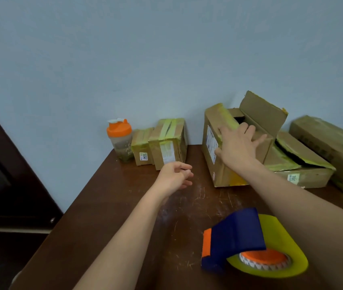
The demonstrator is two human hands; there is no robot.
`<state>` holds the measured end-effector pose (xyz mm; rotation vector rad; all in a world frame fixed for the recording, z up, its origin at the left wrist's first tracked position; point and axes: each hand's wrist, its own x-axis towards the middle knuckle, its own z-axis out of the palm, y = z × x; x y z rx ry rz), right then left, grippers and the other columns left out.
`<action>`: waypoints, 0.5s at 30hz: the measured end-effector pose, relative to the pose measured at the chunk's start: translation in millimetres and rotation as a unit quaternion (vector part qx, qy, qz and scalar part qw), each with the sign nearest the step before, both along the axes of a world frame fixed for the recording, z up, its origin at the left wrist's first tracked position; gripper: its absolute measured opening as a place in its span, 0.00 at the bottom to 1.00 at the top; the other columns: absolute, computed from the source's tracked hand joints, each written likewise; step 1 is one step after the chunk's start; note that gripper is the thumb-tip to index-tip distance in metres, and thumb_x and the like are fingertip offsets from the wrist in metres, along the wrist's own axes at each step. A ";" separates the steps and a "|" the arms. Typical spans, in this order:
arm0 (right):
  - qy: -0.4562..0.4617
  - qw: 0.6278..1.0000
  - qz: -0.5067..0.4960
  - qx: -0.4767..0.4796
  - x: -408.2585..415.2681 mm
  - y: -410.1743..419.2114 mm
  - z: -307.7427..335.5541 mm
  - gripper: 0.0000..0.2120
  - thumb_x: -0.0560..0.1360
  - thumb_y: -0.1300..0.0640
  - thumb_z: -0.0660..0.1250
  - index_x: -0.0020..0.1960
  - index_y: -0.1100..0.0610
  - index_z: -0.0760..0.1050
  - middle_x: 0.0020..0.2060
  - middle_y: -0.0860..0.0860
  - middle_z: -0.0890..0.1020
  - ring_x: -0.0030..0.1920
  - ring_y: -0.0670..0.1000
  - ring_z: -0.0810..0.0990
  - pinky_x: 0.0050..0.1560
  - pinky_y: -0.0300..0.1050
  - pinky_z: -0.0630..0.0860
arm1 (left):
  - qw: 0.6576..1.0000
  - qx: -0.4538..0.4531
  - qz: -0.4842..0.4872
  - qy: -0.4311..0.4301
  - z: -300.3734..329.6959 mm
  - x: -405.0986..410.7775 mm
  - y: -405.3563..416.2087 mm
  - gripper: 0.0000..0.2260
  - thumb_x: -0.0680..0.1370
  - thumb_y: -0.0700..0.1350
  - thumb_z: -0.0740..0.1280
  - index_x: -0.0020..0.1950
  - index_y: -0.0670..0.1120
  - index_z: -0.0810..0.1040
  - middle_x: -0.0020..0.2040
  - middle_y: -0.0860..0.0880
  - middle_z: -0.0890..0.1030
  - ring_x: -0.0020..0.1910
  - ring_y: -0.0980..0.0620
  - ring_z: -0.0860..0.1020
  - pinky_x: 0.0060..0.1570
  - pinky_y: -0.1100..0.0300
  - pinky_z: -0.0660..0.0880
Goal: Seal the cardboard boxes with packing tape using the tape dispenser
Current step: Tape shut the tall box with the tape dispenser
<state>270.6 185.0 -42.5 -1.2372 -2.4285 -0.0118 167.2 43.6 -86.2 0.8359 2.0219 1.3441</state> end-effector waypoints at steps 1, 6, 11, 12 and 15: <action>0.004 1.000 0.000 0.013 6.1 -4.1 3.6 0.23 0.74 0.52 0.70 0.66 0.51 0.68 0.57 0.62 0.66 0.62 0.64 0.63 0.66 0.78 0.52 | 1.000 0.004 -0.005 0.010 4.7 4.9 -3.6 0.10 0.82 0.40 0.63 0.62 0.45 0.77 0.53 0.47 0.83 0.47 0.50 0.84 0.50 0.58 0.81; 0.057 0.996 0.017 0.071 39.9 -36.4 41.2 0.25 0.75 0.55 0.69 0.69 0.51 0.65 0.60 0.63 0.65 0.64 0.64 0.62 0.67 0.78 0.50 | 0.997 0.043 0.003 0.057 31.5 29.2 -26.3 0.12 0.82 0.40 0.63 0.64 0.44 0.77 0.54 0.47 0.82 0.47 0.50 0.84 0.49 0.59 0.81; 0.114 0.982 0.100 0.112 72.1 -79.9 82.0 0.29 0.74 0.53 0.70 0.72 0.48 0.63 0.64 0.61 0.63 0.66 0.64 0.59 0.68 0.76 0.45 | 0.982 0.125 0.104 0.094 58.0 42.2 -62.5 0.13 0.82 0.46 0.63 0.66 0.47 0.74 0.56 0.49 0.79 0.49 0.52 0.82 0.54 0.54 0.80; 0.117 0.977 0.130 0.119 77.6 -88.1 87.9 0.30 0.74 0.52 0.70 0.73 0.47 0.63 0.64 0.61 0.63 0.66 0.63 0.59 0.69 0.76 0.46 | 0.975 0.148 0.132 0.100 62.7 41.4 -72.3 0.13 0.82 0.49 0.63 0.66 0.47 0.74 0.56 0.51 0.78 0.49 0.52 0.82 0.55 0.52 0.80; 0.100 0.957 0.232 0.143 89.9 -111.7 98.8 0.32 0.73 0.47 0.71 0.74 0.44 0.63 0.66 0.60 0.64 0.66 0.63 0.60 0.69 0.72 0.52 | 0.946 0.210 0.220 0.114 74.0 30.4 -104.1 0.15 0.79 0.58 0.62 0.61 0.53 0.73 0.57 0.51 0.78 0.55 0.49 0.80 0.60 0.46 0.77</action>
